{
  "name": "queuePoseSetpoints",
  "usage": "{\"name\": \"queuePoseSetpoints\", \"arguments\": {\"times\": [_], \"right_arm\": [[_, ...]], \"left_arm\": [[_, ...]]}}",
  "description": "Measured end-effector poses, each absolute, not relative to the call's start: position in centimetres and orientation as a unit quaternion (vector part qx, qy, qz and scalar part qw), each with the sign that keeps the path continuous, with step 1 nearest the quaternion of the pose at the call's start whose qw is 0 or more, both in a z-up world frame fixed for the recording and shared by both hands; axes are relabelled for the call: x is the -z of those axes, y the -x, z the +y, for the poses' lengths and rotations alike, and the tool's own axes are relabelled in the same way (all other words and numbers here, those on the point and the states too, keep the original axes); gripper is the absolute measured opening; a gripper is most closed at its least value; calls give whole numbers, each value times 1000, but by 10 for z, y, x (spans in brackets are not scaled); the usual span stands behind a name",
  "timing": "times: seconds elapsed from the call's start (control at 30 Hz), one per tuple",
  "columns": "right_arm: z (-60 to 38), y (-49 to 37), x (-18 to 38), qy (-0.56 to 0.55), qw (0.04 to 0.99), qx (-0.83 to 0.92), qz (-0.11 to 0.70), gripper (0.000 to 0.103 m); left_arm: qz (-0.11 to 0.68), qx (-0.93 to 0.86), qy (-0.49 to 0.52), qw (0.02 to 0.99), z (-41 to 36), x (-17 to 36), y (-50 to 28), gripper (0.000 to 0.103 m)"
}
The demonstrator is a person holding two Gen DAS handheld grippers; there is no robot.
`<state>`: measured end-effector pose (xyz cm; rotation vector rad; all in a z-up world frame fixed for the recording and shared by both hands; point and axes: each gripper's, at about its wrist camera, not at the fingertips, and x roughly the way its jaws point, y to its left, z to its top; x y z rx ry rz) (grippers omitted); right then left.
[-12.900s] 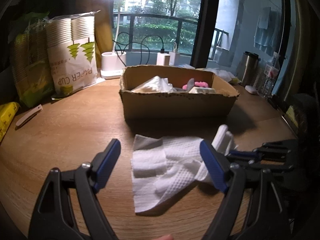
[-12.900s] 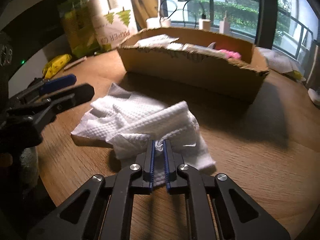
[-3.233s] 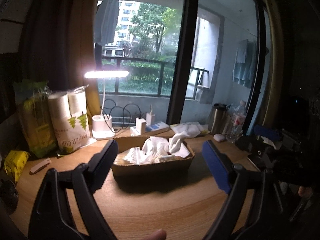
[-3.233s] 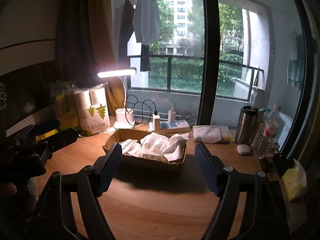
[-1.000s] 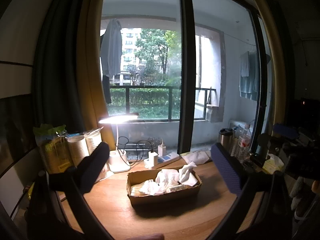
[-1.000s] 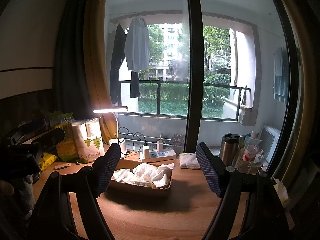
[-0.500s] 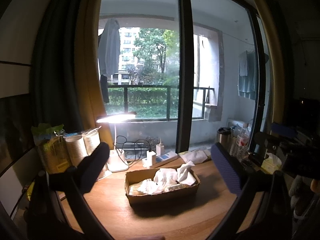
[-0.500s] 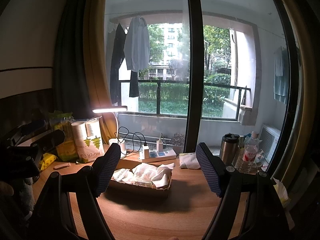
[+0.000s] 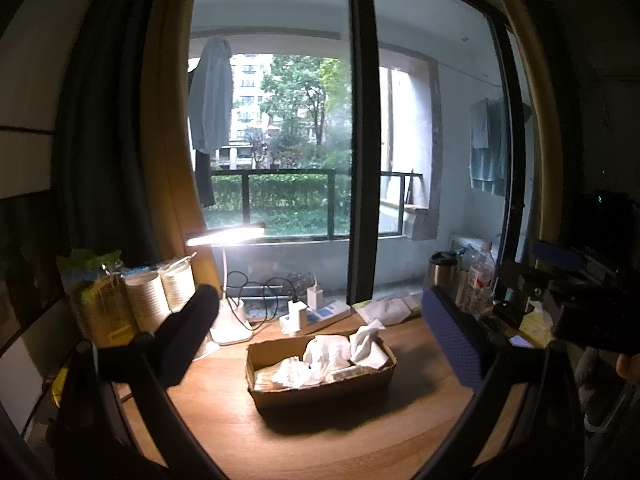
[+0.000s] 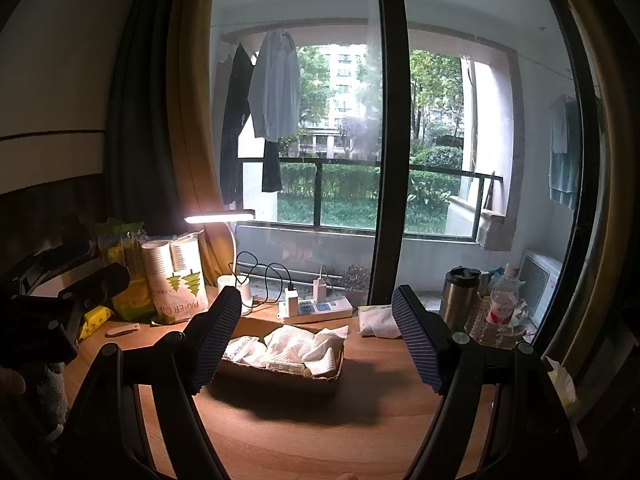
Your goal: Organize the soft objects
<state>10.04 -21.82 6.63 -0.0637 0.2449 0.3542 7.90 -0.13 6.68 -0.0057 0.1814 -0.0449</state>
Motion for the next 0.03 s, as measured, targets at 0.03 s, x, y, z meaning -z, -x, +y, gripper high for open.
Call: {"name": "queuePoseSetpoints", "arguments": {"times": [0.03], "right_arm": [[-218, -102, -66, 33, 976, -176, 123, 81]], "left_arm": [[90, 24, -2, 996, -2, -67, -80, 102]]}}
